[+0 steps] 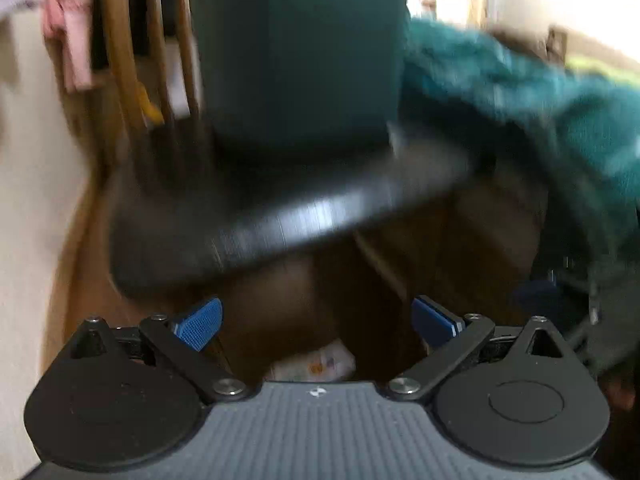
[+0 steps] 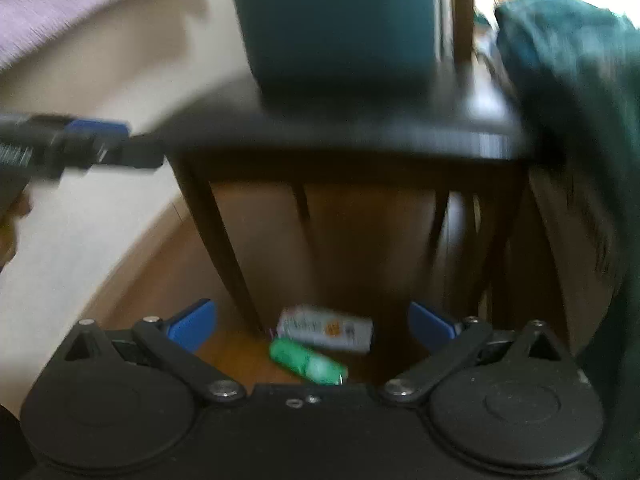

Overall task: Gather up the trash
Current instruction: 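Lower both open grippers back to the floor under the chair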

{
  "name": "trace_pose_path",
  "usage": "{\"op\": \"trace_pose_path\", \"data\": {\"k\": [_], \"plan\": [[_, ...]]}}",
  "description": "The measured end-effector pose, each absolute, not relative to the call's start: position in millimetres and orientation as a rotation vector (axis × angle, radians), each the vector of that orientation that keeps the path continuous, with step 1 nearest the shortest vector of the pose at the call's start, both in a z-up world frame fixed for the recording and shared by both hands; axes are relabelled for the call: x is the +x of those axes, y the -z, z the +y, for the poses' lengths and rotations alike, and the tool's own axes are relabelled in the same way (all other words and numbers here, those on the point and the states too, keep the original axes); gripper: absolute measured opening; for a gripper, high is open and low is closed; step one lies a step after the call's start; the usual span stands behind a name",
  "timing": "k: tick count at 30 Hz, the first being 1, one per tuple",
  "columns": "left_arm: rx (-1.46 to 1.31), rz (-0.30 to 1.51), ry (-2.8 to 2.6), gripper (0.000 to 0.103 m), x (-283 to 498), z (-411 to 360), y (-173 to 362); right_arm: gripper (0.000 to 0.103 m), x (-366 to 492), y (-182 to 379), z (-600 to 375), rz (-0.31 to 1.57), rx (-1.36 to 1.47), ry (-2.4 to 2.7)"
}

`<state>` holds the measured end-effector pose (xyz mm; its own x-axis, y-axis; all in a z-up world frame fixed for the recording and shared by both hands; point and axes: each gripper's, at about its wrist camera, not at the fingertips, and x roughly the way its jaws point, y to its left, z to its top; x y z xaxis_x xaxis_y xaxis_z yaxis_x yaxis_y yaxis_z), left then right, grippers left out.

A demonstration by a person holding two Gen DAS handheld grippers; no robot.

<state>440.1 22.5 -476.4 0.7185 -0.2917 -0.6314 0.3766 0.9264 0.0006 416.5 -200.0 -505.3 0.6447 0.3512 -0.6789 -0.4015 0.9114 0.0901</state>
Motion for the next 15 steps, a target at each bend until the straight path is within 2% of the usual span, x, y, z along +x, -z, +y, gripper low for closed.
{"op": "trace_pose_path", "data": {"k": [9,15], "plan": [[0.363,1.021,0.55,0.102,420.2,-23.4,633.5,0.103,412.8,612.3,-196.8,1.063,-0.026,-0.306],[0.436,1.215,0.603,0.102,404.8,-44.8,709.3,0.102,404.2,679.2,-190.2,1.254,0.041,-0.221]]}}
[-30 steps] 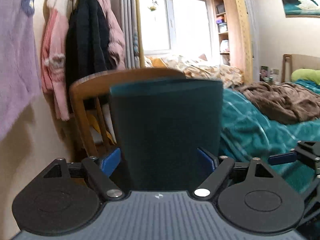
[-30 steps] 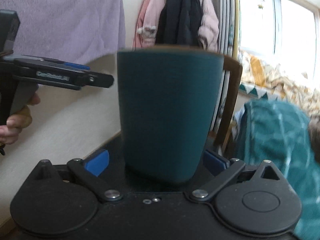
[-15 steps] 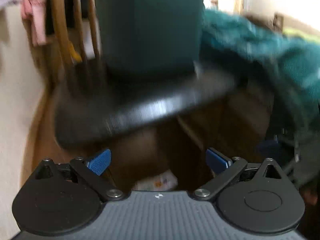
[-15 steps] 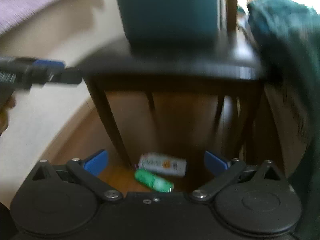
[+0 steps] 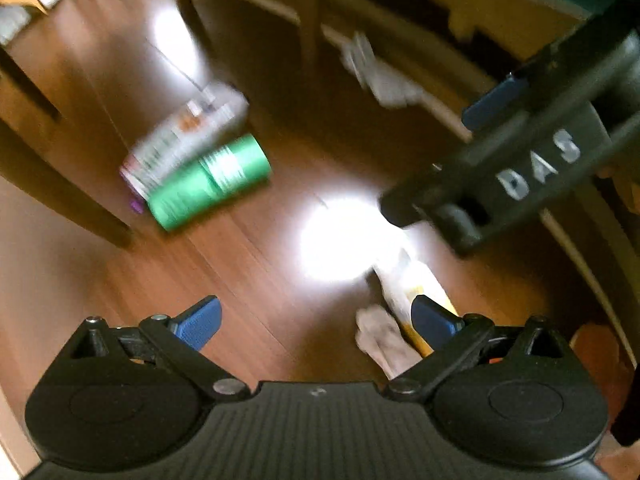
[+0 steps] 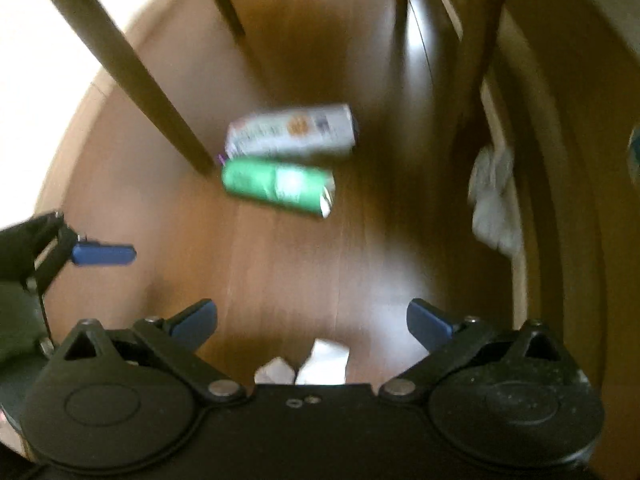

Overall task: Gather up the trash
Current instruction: 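Lower both open grippers back to the floor under the chair, then grasp the white tissue with the left gripper while the right grasps the yogurt bottle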

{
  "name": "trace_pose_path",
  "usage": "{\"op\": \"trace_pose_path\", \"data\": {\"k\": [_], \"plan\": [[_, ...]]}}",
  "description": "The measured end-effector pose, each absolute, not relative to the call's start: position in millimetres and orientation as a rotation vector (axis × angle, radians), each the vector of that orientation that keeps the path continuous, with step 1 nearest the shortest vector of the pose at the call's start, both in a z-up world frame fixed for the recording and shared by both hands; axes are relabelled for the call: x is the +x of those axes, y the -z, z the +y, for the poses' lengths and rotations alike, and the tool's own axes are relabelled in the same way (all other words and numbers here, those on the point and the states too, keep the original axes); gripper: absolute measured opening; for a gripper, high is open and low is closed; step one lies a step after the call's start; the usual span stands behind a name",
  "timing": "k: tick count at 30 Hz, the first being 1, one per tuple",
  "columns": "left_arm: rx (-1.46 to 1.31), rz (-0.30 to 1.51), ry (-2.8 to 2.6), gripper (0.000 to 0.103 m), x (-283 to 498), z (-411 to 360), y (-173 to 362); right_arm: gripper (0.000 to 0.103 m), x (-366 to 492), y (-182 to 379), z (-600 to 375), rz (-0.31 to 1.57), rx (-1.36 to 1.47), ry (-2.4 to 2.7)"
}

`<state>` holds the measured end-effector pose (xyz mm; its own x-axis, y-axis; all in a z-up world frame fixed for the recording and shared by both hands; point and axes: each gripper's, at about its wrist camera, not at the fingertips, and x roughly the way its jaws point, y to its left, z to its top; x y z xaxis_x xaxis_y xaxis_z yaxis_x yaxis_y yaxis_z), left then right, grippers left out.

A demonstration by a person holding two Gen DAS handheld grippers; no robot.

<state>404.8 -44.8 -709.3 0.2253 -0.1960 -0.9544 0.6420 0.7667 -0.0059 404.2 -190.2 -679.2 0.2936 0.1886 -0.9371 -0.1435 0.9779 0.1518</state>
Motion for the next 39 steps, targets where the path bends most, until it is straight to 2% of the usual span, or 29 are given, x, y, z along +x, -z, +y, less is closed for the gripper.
{"op": "trace_pose_path", "data": {"k": [8,16,25,28,30,33,35,37,38,39], "plan": [[0.513,1.401,0.566,0.102,399.0,-57.4,792.3,0.094,407.8,761.8,-205.1,1.511,0.206,-0.112],[0.433,1.51,0.574,0.102,399.0,-59.9,832.7,0.083,401.7,801.3,-201.5,1.607,0.217,-0.134],[0.427,1.58,0.564,0.101,397.7,-65.3,860.5,0.077,397.8,827.5,-198.5,1.646,0.245,-0.132],[0.442,1.621,0.564,0.099,399.5,-67.9,871.7,0.071,395.5,838.0,-197.7,1.667,0.237,-0.124],[0.486,1.637,0.558,0.088,397.5,-69.7,879.6,0.064,393.2,842.6,-200.2,1.671,0.214,-0.114],[0.501,1.627,0.555,0.088,395.7,-71.4,880.1,0.055,392.5,845.0,-201.7,1.675,0.201,-0.118],[0.511,1.607,0.552,0.078,395.7,-72.5,878.3,0.054,392.2,844.7,-201.7,1.673,0.191,-0.117],[0.521,1.569,0.544,0.044,393.9,-74.5,867.3,0.054,391.5,844.1,-201.7,1.669,0.177,-0.119],[0.505,1.565,0.548,0.032,395.2,-74.0,864.4,0.054,390.8,843.1,-200.1,1.667,0.17,-0.119],[0.471,1.581,0.56,0.012,398.1,-72.4,863.3,0.053,390.3,842.4,-200.1,1.666,0.161,-0.12]]}}
